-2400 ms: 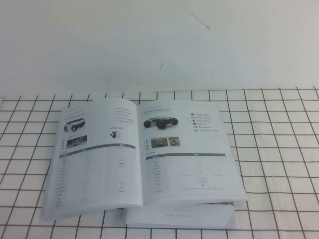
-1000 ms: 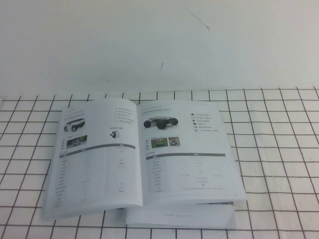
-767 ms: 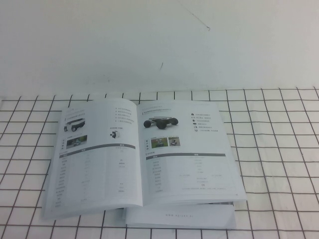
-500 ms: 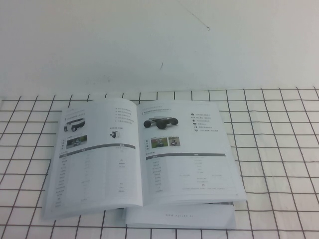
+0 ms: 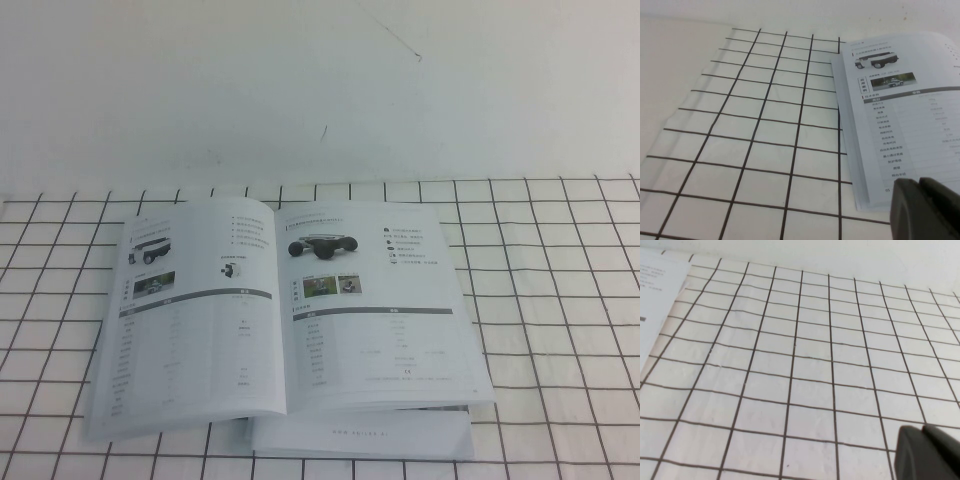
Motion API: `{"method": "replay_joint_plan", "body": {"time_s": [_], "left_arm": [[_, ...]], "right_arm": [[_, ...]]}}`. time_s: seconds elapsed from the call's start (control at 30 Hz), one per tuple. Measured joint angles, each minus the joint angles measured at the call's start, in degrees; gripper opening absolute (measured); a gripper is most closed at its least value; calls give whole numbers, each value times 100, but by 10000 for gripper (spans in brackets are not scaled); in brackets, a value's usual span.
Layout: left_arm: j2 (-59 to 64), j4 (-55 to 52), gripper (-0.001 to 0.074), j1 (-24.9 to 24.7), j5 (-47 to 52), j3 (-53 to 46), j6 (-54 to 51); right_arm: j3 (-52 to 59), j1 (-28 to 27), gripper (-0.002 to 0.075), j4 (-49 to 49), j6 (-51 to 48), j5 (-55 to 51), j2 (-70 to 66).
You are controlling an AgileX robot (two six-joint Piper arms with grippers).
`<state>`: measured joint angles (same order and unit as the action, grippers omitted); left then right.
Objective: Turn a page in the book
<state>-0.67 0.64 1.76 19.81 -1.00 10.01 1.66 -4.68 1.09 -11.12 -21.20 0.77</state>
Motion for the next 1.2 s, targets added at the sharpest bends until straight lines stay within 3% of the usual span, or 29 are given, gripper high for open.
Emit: {"method": "replay_joint_plan", "body": {"time_s": [0.2,0.57,0.73,1.07,1.2], "left_arm": [[0,-64,-3,0,-418,-56,0],[0,-64,-3,0,-3834,-66,-10],[0,-64,-3,0,-4700,-66,-10],[0,-21,-3,0,-5629,-66,341],[0,5,-3,0,-5871,-66,427]], "right_arm": [[0,0,0,-69,-75,418,0],[0,0,0,-69,-87,3642,0],[0,0,0,-69,61,4440,0],[0,0,0,-69,362,4633,0],[-367,0,0,-109,402,3737,0]]}}
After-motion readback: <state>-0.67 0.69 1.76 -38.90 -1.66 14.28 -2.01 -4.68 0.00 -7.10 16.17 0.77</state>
